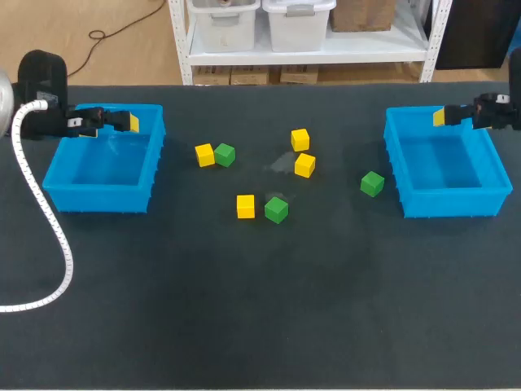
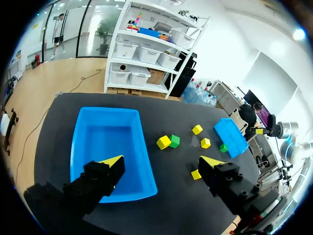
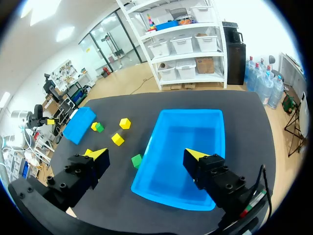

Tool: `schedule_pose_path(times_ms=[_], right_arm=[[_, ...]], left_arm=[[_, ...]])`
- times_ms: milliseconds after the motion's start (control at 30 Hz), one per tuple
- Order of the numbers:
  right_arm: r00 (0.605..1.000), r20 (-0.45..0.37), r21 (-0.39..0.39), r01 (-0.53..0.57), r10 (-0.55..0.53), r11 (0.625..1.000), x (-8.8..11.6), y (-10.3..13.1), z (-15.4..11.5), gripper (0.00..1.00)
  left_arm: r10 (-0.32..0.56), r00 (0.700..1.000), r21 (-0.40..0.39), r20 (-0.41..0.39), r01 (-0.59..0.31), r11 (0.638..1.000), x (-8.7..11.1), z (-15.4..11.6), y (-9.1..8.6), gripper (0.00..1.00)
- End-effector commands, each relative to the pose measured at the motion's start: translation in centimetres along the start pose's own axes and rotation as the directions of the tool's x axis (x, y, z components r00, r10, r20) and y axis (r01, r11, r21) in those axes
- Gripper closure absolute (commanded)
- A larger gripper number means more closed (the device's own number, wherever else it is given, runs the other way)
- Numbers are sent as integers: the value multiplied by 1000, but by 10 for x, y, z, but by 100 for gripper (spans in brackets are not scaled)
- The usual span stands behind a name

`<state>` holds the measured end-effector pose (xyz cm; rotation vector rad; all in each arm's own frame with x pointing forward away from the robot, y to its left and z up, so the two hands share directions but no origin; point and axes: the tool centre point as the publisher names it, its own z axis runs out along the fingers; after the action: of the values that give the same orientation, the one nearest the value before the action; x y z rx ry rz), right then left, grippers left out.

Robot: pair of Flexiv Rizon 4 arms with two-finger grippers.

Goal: Put the green cubes in the right bin and the yellow cubes in the left bin.

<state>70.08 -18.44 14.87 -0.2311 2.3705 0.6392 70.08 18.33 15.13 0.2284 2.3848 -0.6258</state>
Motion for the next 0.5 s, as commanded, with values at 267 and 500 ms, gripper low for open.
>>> schedule_pose_path(times_ms=[267, 500], right_arm=[[1000, -1, 3, 0, 0, 1000, 0, 0, 0, 0], [995, -58, 39, 82, -80, 996, -21, 16, 18, 0]], left_arm=[[1, 1000, 7, 6, -2, 1000, 1, 0, 1, 0], [1, 1000, 7, 6, -2, 1000, 1, 0, 1, 0]])
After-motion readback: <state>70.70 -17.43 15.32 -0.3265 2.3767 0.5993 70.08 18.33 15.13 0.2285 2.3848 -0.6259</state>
